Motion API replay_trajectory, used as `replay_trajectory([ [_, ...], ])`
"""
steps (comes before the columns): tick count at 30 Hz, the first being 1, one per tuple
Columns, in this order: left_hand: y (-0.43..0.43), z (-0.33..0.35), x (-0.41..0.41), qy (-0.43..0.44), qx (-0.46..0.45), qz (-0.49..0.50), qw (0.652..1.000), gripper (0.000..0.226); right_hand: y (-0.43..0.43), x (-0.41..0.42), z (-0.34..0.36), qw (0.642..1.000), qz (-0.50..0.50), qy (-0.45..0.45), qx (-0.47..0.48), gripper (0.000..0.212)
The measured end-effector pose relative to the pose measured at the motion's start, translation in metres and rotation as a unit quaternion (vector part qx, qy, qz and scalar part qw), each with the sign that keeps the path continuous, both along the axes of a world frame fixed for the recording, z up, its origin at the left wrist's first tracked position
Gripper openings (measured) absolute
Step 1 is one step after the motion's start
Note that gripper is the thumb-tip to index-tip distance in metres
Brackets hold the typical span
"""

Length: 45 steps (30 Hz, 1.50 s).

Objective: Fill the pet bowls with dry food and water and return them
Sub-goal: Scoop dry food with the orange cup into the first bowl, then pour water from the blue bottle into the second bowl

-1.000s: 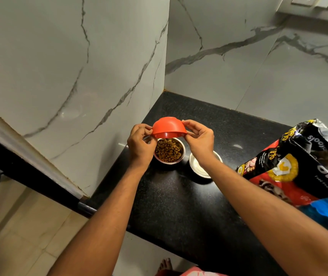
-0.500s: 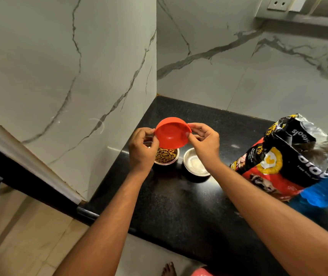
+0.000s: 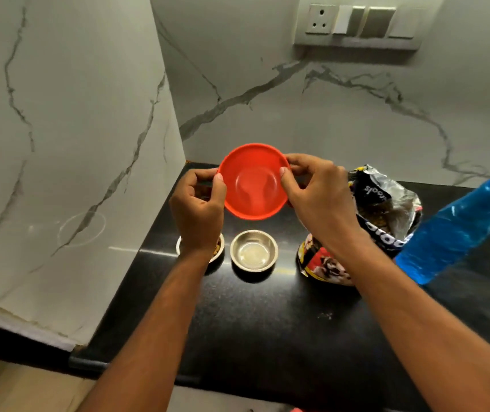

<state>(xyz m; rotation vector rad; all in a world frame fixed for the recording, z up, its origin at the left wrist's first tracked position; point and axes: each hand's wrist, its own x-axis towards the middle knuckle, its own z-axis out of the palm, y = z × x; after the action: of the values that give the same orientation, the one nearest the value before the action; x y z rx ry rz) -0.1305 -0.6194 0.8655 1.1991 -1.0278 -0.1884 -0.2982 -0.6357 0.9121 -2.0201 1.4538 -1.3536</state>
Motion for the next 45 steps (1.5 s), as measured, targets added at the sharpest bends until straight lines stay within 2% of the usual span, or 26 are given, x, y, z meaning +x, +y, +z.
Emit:
replay_trajectory([
  [7, -0.017, 0.042, -0.058, -0.019, -0.003, -0.095, 0.995, 0.006, 0.0, -0.068, 0.041, 0.999, -0.051, -0.014, 0.009, 0.019],
  [10, -0.026, 0.053, -0.086, -0.04, 0.046, -0.153, 0.986, 0.004, -0.003, -0.104, 0.044, 0.995, -0.09, -0.009, 0.03, 0.013],
  [14, -0.041, 0.055, -0.121, -0.131, 0.13, -0.198, 0.963, 0.006, -0.007, -0.149, 0.037, 0.99, -0.124, 0.007, 0.068, 0.011],
  [20, -0.057, 0.045, -0.149, -0.194, 0.268, -0.21, 0.92, 0.007, -0.022, -0.177, 0.016, 0.972, -0.147, 0.096, 0.159, 0.011],
  [22, -0.058, 0.043, -0.149, -0.199, 0.298, -0.202, 0.912, 0.005, -0.026, -0.177, 0.013, 0.957, -0.151, 0.164, 0.186, 0.014],
  [26, -0.058, 0.044, -0.151, -0.209, 0.309, -0.2, 0.906, 0.012, -0.031, -0.166, 0.008, 0.918, -0.143, 0.303, 0.214, 0.019],
  [34, -0.051, 0.045, -0.166, -0.257, 0.285, -0.211, 0.899, 0.007, -0.04, -0.16, 0.003, 0.9, -0.141, 0.368, 0.186, 0.02],
  [38, -0.049, 0.042, -0.176, -0.301, 0.272, -0.183, 0.896, 0.009, -0.04, -0.167, 0.002, 0.903, -0.128, 0.362, 0.19, 0.023],
  [40, -0.046, 0.044, -0.184, -0.327, 0.265, -0.159, 0.893, 0.01, -0.034, -0.174, 0.002, 0.916, -0.125, 0.336, 0.179, 0.025],
  [42, -0.043, 0.046, -0.194, -0.357, 0.255, -0.147, 0.887, 0.014, -0.022, -0.184, 0.0, 0.943, -0.122, 0.27, 0.152, 0.025],
  [45, -0.037, 0.049, -0.212, -0.406, 0.246, -0.176, 0.862, 0.016, 0.003, -0.2, -0.013, 0.982, -0.118, 0.121, 0.084, 0.017],
])
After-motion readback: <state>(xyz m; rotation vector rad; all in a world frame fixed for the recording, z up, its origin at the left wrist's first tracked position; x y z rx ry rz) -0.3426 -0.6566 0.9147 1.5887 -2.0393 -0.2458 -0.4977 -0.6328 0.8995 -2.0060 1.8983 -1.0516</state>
